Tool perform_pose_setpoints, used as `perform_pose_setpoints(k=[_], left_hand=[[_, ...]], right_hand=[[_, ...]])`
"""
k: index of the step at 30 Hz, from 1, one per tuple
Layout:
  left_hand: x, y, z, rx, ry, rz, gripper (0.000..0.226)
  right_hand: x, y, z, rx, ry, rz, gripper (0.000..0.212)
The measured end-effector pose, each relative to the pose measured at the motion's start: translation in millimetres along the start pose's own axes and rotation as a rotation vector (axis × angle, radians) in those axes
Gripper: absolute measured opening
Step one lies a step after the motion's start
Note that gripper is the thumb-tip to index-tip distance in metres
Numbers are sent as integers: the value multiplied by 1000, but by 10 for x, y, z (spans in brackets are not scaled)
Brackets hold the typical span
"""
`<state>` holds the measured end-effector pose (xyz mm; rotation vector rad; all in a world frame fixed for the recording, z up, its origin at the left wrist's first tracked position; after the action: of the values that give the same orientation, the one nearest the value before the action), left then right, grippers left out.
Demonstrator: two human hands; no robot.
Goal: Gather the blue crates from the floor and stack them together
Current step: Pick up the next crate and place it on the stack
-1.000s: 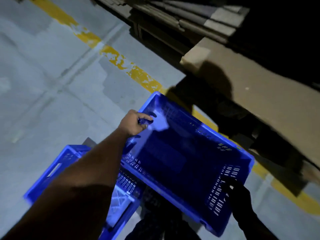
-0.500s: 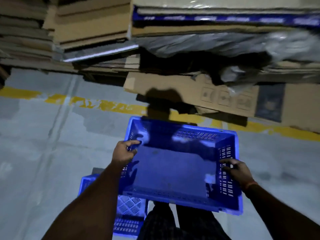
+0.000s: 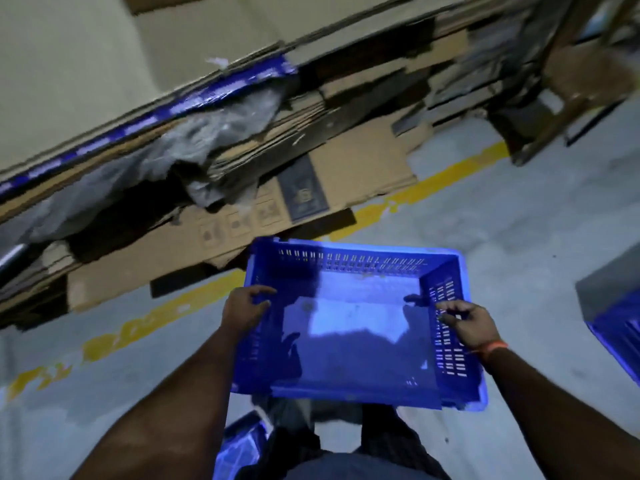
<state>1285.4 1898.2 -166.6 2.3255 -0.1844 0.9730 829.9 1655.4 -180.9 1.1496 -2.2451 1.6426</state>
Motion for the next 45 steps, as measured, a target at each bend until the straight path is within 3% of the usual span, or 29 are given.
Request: perform_pose_setpoints(k=[5,15,21,25,31,38,45], left_hand=[[-621,1427,160,-86,-57,33,27],[-1741,4043,550,-305,-208,56,28],[-2235,5447,1146,-457,-291,44,27],[-2597,6323,1642,-421,-338,45,21],[-3126,7843,2155,-504,-404,65,21],[-3746,9597,2342,-619,-394,168,17],[-4703,11170,2492,-693,-459,237,14]], right_hand=[[1173,570,195,-47,138,78,35],[3087,1499,573,-140,411,195,27],[3809,1698,964,-190,548,291,27],[4255,1730,1325,-224,619,331,28],[5022,1754,1781,-289,750,372,27],[5993,1763,2178,-313,925,428,21],[6907,2358,2747,-391,1037,454,20]])
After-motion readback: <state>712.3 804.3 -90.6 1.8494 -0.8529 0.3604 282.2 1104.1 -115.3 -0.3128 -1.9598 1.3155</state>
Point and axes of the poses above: each hand's wrist, its own z-axis towards the middle knuckle, its own x-axis out of the back of the hand, y = z × x, the point moved 10 cm from there along z, towards the middle knuckle, and after that the axes turned 8 degrees about x, right-handed, at the moved point
